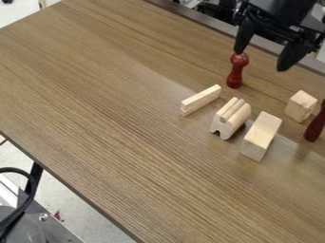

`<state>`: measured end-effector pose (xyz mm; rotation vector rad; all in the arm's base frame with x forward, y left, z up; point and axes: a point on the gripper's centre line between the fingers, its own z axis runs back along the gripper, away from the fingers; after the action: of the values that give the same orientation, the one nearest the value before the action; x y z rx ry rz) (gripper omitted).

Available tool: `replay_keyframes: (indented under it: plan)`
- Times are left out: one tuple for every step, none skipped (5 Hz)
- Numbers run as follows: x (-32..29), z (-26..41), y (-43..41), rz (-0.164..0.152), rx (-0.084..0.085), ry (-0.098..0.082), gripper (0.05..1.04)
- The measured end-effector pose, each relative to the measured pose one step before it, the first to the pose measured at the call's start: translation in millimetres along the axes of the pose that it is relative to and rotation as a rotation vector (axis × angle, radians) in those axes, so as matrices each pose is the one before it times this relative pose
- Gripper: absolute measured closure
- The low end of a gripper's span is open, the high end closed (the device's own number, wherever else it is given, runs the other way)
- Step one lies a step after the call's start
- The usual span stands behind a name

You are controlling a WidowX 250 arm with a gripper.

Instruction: Move the joint

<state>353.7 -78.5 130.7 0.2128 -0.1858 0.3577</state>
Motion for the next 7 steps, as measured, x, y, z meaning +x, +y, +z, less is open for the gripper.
replay_keyframes:
  plan:
    - [-4.58, -12.45, -0.65, -0.0085, 0.0226, 0.0320, 0.083]
    - [-11.22, -19.51, 0.25, -0.0698, -0.0182, 0.0376, 0.083]
    - [-10.58, -1.46, -0.44, -0.0872, -0.0633, 0.0027, 0.083]
    - [-8.25, 0.03, 4.16, -0.0994, -0.0648, -0.0120, 0.083]
    - [-1.45, -1.08, 0.53, -0.0863, -0.0059, -0.0091, 0.083]
    - [2.28, -3.91, -1.54, -0.0659, -0.0099, -0.0292, 0.083]
    - [4.55, -0.59, -1.42, -0.0126, -0.0045, -0.0114, 0.083]
